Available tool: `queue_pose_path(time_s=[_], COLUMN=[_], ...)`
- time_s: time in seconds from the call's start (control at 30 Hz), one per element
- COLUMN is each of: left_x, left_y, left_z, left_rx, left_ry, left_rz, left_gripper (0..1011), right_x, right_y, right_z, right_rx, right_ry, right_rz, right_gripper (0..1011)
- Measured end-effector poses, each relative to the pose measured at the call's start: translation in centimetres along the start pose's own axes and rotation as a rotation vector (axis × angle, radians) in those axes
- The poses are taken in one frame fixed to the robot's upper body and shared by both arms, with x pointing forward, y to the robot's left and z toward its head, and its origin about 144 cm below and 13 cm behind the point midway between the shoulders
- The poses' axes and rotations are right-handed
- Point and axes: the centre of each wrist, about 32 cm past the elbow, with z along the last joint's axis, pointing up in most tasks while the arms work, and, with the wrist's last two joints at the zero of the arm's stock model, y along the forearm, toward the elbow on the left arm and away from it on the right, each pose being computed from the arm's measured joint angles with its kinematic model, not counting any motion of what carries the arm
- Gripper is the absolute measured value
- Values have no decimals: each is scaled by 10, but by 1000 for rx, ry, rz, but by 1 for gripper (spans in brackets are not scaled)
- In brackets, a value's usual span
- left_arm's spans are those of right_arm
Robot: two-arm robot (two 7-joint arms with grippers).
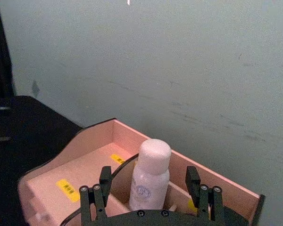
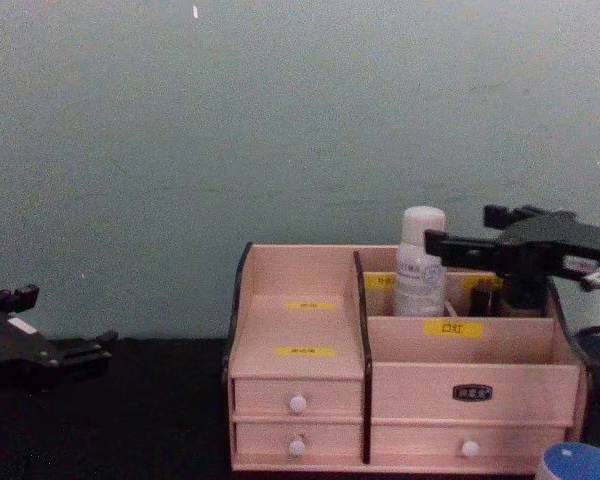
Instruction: Pick up the facial cleanser and watermelon frost from the table and place them into the tiered storage box.
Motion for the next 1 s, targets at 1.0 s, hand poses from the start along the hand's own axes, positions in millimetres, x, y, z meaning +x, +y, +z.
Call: queue_pose_path(time_s=[1.0], left_x=[0], left_y=[0], left_z=[0], left_rx=[0], left_ry=[0], left_rz=[0], left_gripper=[1001], right_x=[-17], right_y=[-134], right_z=[0], right_rx=[-240], right_ry=[141], right_rz=[143], right_gripper=[1002])
